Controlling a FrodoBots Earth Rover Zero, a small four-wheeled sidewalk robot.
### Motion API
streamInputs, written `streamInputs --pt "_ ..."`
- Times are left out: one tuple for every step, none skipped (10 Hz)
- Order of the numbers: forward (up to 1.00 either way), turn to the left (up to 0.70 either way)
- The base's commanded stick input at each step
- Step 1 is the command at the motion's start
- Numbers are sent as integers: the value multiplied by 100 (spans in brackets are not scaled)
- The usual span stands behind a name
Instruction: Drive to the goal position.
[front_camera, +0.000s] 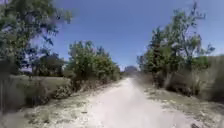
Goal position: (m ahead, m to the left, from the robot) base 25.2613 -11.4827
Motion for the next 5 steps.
streamInputs --pt "70 0" --pt "70 0" --pt "70 -4" --pt "70 -14" --pt "70 -14"
